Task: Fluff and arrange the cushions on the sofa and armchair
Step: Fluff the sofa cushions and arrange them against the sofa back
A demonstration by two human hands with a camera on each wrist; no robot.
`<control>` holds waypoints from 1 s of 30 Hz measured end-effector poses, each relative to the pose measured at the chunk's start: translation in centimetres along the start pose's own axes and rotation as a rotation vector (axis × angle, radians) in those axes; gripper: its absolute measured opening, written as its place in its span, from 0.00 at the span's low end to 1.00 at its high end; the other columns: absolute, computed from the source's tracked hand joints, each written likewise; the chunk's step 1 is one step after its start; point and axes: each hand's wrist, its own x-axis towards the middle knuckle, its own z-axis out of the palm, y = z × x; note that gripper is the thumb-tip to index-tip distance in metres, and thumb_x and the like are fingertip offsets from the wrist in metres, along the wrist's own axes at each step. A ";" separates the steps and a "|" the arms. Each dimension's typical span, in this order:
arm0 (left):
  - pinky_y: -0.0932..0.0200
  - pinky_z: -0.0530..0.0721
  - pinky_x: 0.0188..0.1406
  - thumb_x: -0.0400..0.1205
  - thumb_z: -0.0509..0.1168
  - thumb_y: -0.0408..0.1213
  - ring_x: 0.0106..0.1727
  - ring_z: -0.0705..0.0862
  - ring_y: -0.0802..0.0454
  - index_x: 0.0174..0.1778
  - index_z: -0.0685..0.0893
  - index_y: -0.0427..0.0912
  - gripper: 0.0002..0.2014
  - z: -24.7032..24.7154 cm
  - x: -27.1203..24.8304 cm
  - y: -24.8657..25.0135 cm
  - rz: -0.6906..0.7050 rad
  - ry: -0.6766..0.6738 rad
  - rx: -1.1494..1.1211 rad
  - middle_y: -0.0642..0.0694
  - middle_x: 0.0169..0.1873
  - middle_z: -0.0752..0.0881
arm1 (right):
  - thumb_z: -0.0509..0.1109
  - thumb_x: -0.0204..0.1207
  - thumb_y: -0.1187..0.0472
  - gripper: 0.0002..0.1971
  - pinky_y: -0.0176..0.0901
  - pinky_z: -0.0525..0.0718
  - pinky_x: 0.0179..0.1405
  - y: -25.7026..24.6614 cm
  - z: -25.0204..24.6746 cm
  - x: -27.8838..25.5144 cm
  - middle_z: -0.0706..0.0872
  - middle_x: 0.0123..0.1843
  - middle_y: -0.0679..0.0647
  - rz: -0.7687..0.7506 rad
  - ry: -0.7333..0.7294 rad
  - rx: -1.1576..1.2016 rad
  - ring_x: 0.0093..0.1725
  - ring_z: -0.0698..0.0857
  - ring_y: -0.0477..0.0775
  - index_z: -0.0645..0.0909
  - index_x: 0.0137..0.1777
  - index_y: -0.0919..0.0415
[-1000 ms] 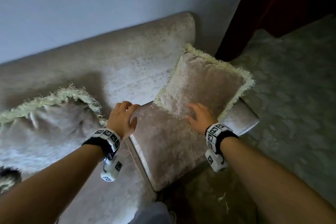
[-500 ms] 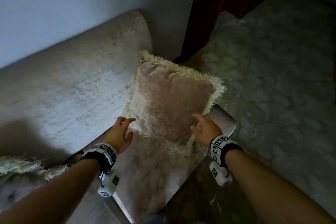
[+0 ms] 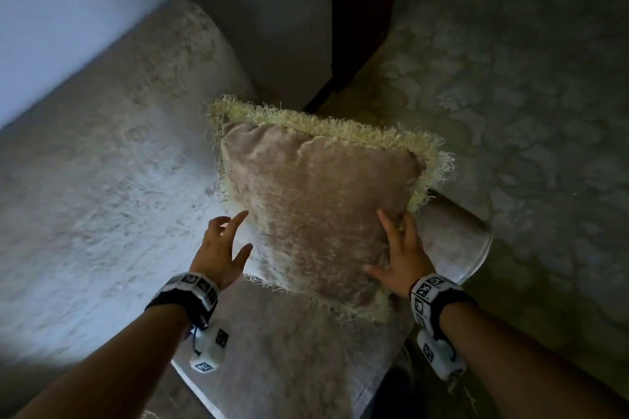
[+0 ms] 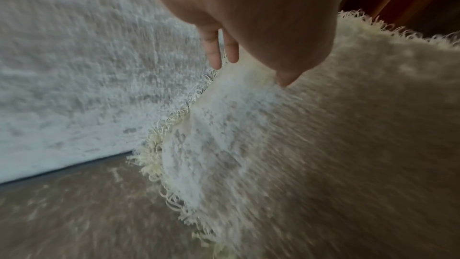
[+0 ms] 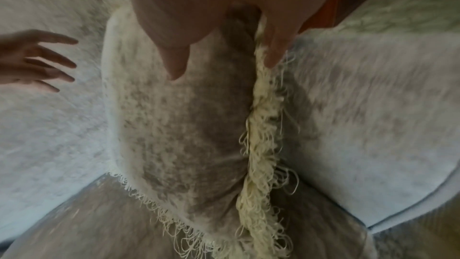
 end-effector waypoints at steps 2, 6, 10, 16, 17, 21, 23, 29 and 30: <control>0.41 0.85 0.53 0.79 0.67 0.52 0.71 0.73 0.41 0.81 0.56 0.64 0.36 0.4 1.6 -1.2 0.010 0.018 -0.002 0.43 0.74 0.61 | 0.80 0.61 0.37 0.60 0.66 0.73 0.72 0.9 1.8 1.0 0.32 0.84 0.51 -0.010 0.057 0.058 0.82 0.53 0.71 0.31 0.74 0.19; 0.37 0.80 0.64 0.72 0.68 0.62 0.77 0.66 0.41 0.80 0.52 0.68 0.43 1.8 4.2 -3.2 0.030 0.017 -0.045 0.45 0.78 0.57 | 0.81 0.54 0.32 0.64 0.66 0.62 0.79 1.9 5.2 2.9 0.38 0.85 0.58 0.045 0.149 0.155 0.84 0.48 0.65 0.28 0.73 0.18; 0.34 0.74 0.70 0.65 0.71 0.67 0.82 0.55 0.40 0.80 0.47 0.70 0.51 3.3 7.0 -4.6 0.052 -0.018 -0.031 0.48 0.82 0.46 | 0.77 0.51 0.26 0.63 0.67 0.58 0.79 2.7 7.2 4.0 0.43 0.84 0.58 0.010 0.246 0.173 0.82 0.49 0.63 0.28 0.73 0.19; 0.40 0.59 0.78 0.52 0.83 0.56 0.81 0.38 0.55 0.74 0.36 0.71 0.67 4.7 11.2 -5.1 -0.044 -0.115 -0.050 0.46 0.82 0.33 | 0.75 0.55 0.29 0.59 0.69 0.73 0.71 2.7 8.3 4.2 0.57 0.81 0.69 -0.019 0.323 0.178 0.78 0.65 0.73 0.31 0.74 0.18; 0.40 0.59 0.77 0.51 0.84 0.53 0.83 0.40 0.50 0.75 0.36 0.67 0.70 5.0 11.6 -4.9 -0.048 -0.116 -0.038 0.42 0.82 0.34 | 0.75 0.56 0.30 0.58 0.69 0.74 0.69 2.6 8.2 4.2 0.60 0.81 0.71 -0.032 0.343 0.167 0.77 0.66 0.74 0.32 0.75 0.19; 0.38 0.71 0.70 0.53 0.87 0.43 0.81 0.54 0.33 0.82 0.41 0.51 0.71 6.3 12.7 -5.0 -0.020 -0.055 0.012 0.33 0.81 0.40 | 0.72 0.59 0.30 0.56 0.70 0.77 0.66 2.8 8.3 4.5 0.61 0.79 0.74 -0.067 0.380 0.146 0.76 0.66 0.76 0.35 0.78 0.23; 0.38 0.73 0.69 0.51 0.87 0.46 0.80 0.57 0.30 0.81 0.41 0.55 0.71 6.8 12.9 -5.8 -0.013 -0.040 0.005 0.32 0.80 0.41 | 0.72 0.61 0.30 0.55 0.71 0.75 0.65 2.8 8.6 4.5 0.61 0.79 0.75 -0.077 0.400 0.145 0.76 0.66 0.77 0.36 0.79 0.25; 0.41 0.76 0.67 0.52 0.85 0.53 0.78 0.63 0.34 0.81 0.47 0.54 0.67 7.2 11.7 -5.5 0.026 0.004 -0.050 0.33 0.80 0.48 | 0.78 0.60 0.39 0.57 0.72 0.76 0.64 2.3 8.7 4.7 0.60 0.80 0.76 -0.055 0.424 0.152 0.76 0.66 0.78 0.38 0.78 0.25; 0.40 0.76 0.66 0.52 0.84 0.55 0.77 0.64 0.34 0.80 0.49 0.53 0.66 7.0 11.3 -5.2 0.054 0.026 -0.047 0.33 0.79 0.51 | 0.80 0.60 0.40 0.57 0.71 0.76 0.65 2.2 8.6 4.6 0.60 0.80 0.75 -0.057 0.421 0.156 0.76 0.66 0.78 0.39 0.78 0.25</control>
